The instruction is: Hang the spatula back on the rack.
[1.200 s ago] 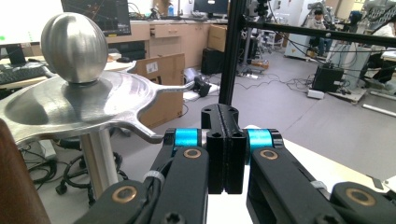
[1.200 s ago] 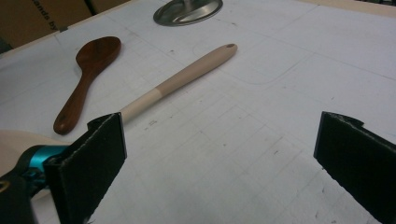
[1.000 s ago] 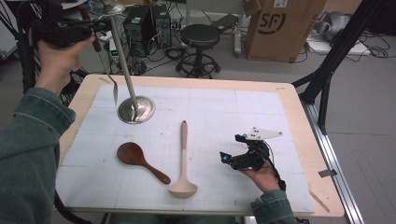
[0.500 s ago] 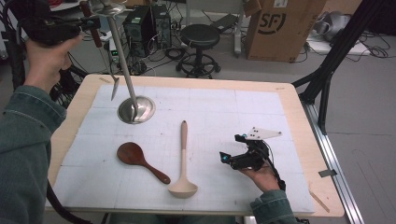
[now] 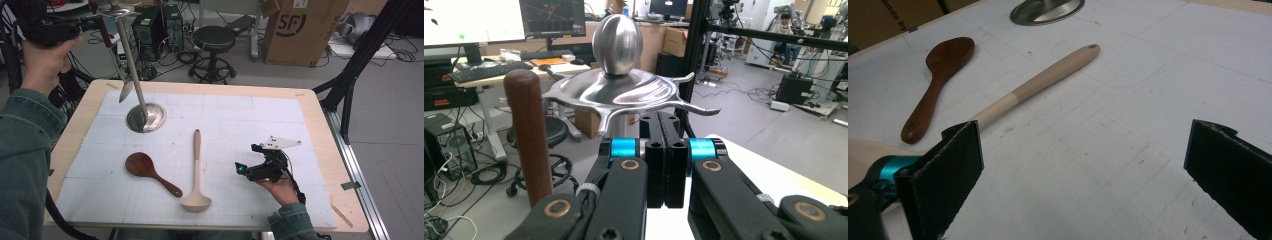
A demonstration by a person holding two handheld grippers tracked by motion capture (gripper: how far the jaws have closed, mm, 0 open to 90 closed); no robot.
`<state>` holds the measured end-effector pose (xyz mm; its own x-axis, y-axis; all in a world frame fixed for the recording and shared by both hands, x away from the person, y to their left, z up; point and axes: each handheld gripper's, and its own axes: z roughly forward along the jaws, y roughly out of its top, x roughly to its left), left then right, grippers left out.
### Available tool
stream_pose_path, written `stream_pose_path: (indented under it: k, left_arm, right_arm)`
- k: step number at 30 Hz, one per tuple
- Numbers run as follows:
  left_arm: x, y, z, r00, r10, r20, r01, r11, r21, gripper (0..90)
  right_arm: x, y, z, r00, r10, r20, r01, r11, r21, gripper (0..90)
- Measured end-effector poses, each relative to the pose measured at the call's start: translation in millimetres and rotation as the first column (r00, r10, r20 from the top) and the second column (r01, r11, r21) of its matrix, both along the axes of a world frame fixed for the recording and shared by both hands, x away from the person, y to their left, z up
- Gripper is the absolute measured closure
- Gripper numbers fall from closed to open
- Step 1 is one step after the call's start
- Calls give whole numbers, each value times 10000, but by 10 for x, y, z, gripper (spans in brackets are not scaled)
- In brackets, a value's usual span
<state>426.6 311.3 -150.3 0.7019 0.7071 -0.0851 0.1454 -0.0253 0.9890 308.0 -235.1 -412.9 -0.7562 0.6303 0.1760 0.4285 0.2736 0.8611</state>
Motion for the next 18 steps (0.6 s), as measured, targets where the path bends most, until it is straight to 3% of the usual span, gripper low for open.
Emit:
stream_pose_path:
  k: [7,18]
  left_arm:
    - [-119,-9,-31,9994,-332,39,331,9993,173,856]
    - [-324,53,-266,9985,-530,-111,533,9981,304,778]
  right_arm:
    - [-29,8,16,10000,-5,20,5,10000,-3,13]
    - [-45,33,22,9999,114,90,-113,9999,-76,13]
